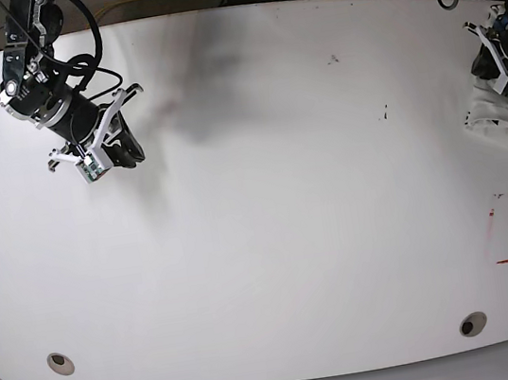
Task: Layout the t-shirt on the table in an organized manner, then fold the t-shirt properly
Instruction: 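Release the folded shirt at the table edge and open the left gripper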
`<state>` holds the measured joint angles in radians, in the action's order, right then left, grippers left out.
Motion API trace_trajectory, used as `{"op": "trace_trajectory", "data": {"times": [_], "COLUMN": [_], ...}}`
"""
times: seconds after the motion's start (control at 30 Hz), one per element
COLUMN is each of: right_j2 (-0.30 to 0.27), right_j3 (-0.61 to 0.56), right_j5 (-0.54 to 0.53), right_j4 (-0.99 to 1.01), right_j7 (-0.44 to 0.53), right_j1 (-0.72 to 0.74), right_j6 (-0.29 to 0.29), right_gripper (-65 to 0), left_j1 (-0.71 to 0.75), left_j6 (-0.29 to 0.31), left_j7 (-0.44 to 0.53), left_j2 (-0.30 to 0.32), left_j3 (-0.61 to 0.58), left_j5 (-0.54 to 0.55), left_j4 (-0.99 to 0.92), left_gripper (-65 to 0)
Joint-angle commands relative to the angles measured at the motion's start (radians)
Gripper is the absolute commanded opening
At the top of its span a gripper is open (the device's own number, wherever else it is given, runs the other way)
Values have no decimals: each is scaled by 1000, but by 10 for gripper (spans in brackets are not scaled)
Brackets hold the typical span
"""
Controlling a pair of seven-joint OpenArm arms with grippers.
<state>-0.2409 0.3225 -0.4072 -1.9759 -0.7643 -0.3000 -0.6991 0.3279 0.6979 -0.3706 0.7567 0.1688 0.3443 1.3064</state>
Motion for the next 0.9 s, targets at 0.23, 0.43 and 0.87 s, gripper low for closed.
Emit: {"op": "trace_trajectory", "data": {"times": [0.23, 0.43, 0.87], "right_j2": [-16, -8, 31], "right_j3": [7, 39, 77], "right_j5": [-9, -8, 149], "right_j4": [-44, -55, -29], "right_j7": [29, 38, 388], "right_j1": [15, 35, -41], "right_j6": [1, 1, 1], "right_gripper": [-569, -566, -566], "left_j1": [-11, -92, -98], "left_j6": [0, 0, -99], "left_j7": [-199, -333, -130], "left_j2": [-58, -161, -526], "left_j3": [271, 297, 254], "left_j5": [6, 0, -267], "left_j4": [284, 513, 634], "left_gripper": [-575, -575, -575]}}
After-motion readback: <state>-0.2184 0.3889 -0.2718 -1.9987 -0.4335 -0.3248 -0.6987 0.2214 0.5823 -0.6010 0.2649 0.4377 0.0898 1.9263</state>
